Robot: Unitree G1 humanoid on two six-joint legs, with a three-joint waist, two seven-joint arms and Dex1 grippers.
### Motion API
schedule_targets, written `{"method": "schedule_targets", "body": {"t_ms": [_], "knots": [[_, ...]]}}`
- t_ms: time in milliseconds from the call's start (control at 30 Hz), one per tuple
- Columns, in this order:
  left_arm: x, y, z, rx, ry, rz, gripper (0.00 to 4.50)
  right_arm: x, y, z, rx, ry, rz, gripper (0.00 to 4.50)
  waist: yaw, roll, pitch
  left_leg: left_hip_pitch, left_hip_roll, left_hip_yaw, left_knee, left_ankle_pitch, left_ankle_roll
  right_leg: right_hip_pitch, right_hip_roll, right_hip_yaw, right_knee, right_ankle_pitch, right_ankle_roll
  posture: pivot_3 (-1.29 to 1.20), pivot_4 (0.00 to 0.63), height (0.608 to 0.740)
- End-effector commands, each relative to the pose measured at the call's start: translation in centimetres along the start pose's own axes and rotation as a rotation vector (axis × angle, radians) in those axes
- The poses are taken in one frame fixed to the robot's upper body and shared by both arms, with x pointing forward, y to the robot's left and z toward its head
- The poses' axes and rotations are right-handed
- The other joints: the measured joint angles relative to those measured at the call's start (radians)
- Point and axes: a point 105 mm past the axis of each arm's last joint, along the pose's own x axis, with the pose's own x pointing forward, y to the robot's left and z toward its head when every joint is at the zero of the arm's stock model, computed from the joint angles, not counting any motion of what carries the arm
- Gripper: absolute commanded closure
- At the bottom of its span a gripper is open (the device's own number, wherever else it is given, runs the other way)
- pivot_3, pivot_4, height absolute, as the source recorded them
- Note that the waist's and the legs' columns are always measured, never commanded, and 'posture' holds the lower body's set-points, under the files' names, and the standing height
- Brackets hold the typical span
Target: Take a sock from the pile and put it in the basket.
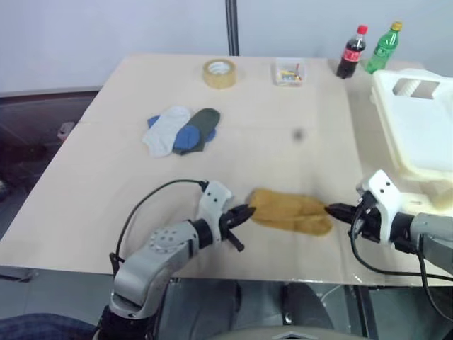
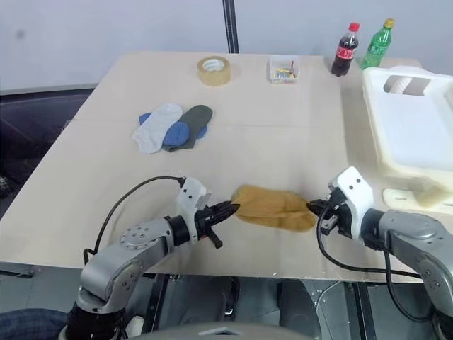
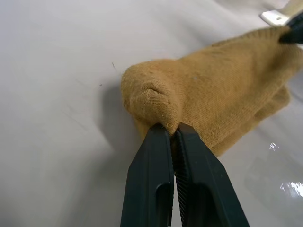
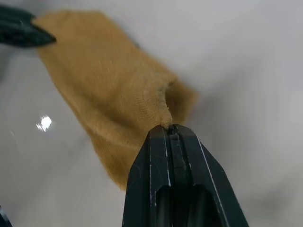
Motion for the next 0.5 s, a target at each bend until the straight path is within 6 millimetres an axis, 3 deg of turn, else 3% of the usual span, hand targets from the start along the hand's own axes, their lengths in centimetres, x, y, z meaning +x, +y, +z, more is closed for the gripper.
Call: {"method": "schedule_targets", "body": {"t_ms": [33,100,167,500], "knots": [[0.0,-0.6,-0.2,0.007,0.02,-0.013,4.45,-0.3,0.1,0.3,-0.067,-0.006,-0.019,4.5,0.0,0.0,0.0,0.0,0.0,0.0,0.0,0.0,0.0,0.0,0.0,0.0,0.0,0.0,0.0,0.0,0.15,0.738],[0.0,-0.5,0.9,0.079,-0.028,0.009,4.45,-0.3,0.1,0.8,-0.066,-0.03,-0.018,4.5,0.0,0.0,0.0,0.0,0.0,0.0,0.0,0.0,0.0,0.0,0.0,0.0,0.0,0.0,0.0,0.0,0.15,0.738],[-0.2,-1.0,2.5,0.037,-0.104,-0.029,4.45,-0.4,0.3,1.4,-0.058,-0.059,-0.012,4.5,0.0,0.0,0.0,0.0,0.0,0.0,0.0,0.0,0.0,0.0,0.0,0.0,0.0,0.0,0.0,0.0,0.15,0.738],[-0.6,-3.0,2.4,-0.046,-0.124,-0.149,4.45,-1.2,1.0,2.0,-0.069,-0.08,0.008,4.5,0.001,0.0,0.0,-0.001,0.0,0.0,0.0,0.0,0.0,0.0,0.0,-0.001,-0.001,0.0,0.0,0.0,0.15,0.738]]}}
